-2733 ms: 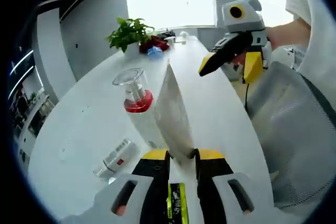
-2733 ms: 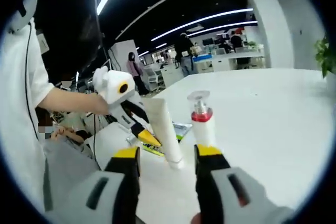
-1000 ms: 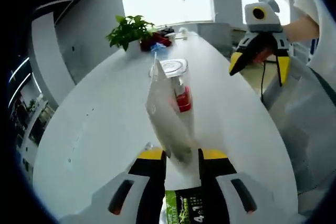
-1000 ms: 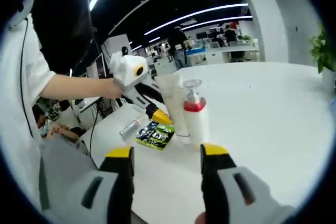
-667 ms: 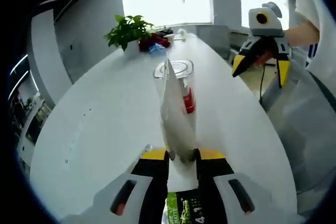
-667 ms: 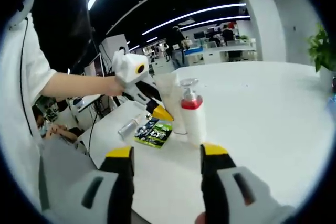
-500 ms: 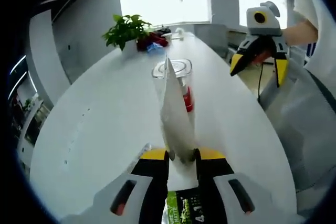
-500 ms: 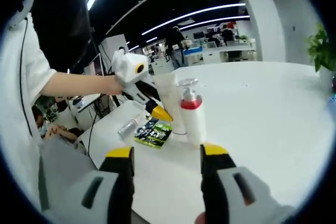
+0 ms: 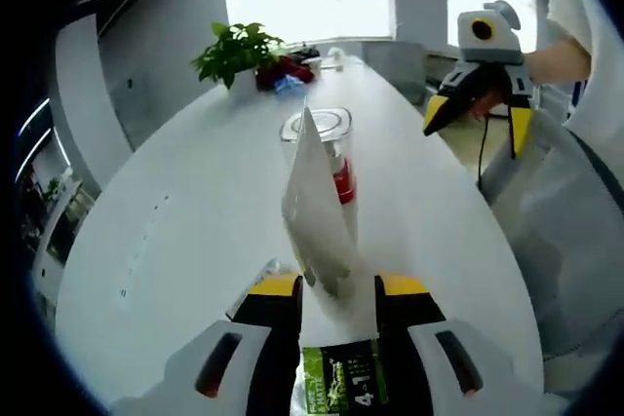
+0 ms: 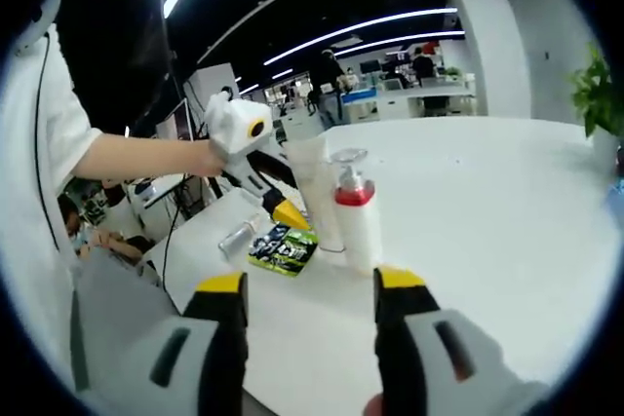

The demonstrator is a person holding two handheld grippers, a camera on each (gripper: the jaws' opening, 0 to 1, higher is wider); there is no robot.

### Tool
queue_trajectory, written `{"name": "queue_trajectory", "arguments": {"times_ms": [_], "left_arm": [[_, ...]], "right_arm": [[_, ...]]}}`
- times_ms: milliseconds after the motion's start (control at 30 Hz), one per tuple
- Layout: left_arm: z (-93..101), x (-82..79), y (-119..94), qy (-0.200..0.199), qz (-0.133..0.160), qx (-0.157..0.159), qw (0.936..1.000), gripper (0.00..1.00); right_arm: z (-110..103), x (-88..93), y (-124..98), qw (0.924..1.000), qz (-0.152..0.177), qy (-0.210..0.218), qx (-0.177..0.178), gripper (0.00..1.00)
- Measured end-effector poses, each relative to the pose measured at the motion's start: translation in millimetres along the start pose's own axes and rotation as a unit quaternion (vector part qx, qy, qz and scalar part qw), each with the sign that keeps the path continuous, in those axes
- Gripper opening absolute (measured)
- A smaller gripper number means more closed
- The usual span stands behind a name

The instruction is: Arrange the skincare products in the storage area until every visible bottle or jar stands upright without overlapping.

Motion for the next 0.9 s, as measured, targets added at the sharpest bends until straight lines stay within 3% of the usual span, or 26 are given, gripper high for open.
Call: {"name": "queue_trajectory", "arguments": {"times_ms": [233,433,733,900], "left_arm": [[8.1,18.9,-13,-0.059,0.016,-0.027,0.9977,0.37],[11.5,37.8,-29,-0.110,0.027,-0.063,0.9915,0.40],[19.1,56.4,-54,-0.200,0.066,-0.111,0.9714,0.57],[29.7,71.7,-69,-0.254,0.074,-0.149,0.9527,0.66]], "right_arm": [[-3,-1.8,-2,1.0000,0.000,-0.006,0.001,0.57],[-6,-3.2,-5,1.0000,0.000,-0.008,0.004,0.61],[-9,-3.5,-8,0.9999,-0.002,-0.010,0.006,0.67],[-11,-2.2,-10,0.9999,-0.003,-0.009,0.007,0.70]]}}
Point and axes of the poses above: the point that each gripper's makers call its tool centre point, and the gripper's own axes: y roughly forward along the fingers, z roughly to its right, x roughly out of its underside, the point moved 2 cm from there along -y, roughly backward along the fingers, and after that the axes turned 15 degrees about -y, right-handed, at the moved point
